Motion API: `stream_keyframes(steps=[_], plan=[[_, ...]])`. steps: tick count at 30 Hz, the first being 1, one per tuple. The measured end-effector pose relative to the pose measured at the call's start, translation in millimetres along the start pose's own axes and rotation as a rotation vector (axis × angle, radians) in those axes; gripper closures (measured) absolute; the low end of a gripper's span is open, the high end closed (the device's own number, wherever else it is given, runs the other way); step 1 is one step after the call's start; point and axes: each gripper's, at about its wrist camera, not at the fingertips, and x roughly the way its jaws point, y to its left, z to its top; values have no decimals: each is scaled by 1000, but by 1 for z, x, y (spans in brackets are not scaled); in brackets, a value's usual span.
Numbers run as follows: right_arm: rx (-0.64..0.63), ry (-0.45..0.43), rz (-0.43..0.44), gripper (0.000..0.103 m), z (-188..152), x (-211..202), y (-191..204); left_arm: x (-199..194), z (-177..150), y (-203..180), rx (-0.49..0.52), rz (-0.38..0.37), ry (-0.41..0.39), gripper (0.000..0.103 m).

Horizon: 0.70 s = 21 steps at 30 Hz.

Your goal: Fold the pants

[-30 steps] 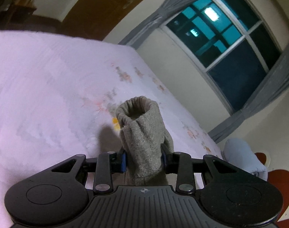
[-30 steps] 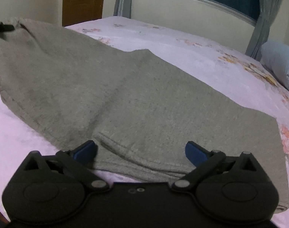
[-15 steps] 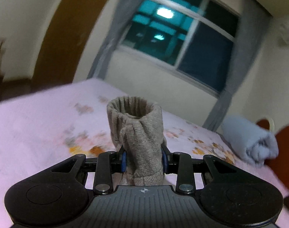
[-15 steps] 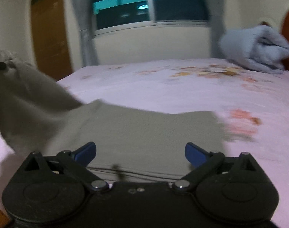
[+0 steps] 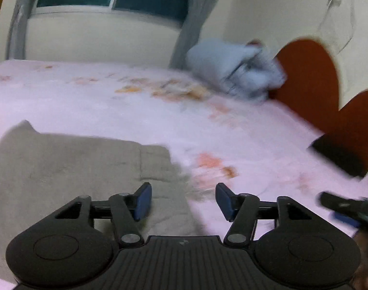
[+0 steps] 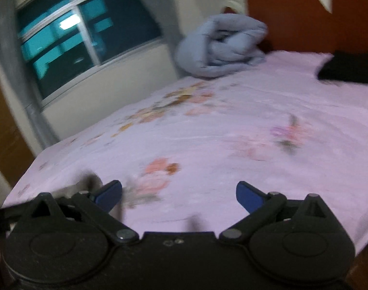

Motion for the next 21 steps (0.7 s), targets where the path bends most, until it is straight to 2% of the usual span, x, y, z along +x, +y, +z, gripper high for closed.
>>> stream_keyframes(steps=[2, 4, 6, 8, 9, 10, 11, 14, 17, 19, 21], plan=[[62, 19, 8, 8, 0, 3, -16, -23, -1, 4, 4, 55, -32, 35], [110, 44, 67, 7, -2, 4, -20, -47, 4, 30, -49, 93, -71, 33], [147, 87, 190, 7, -7, 12, -10, -73, 7, 68, -135, 171, -110, 30], [233, 154, 367, 11, -14, 25, 1, -96, 5, 110, -207, 244, -146, 26], [302, 202, 461, 19, -21, 36, 8, -112, 1, 131, -252, 292, -163, 20], [354, 242, 508, 29, -26, 45, 14, -123, -3, 148, -288, 324, -176, 18], [395, 285, 536, 32, -33, 54, 22, -136, -9, 162, -323, 352, -190, 17], [484, 380, 558, 33, -50, 79, 40, -168, -30, 198, -418, 413, -240, 16], [532, 422, 533, 33, -62, 96, 50, -187, -53, 224, -480, 433, -248, 15], [548, 457, 469, 33, -69, 100, 55, -191, -54, 236, -489, 428, -239, 15], [579, 458, 453, 33, -75, 107, 57, -191, -59, 244, -469, 421, -202, 15]])
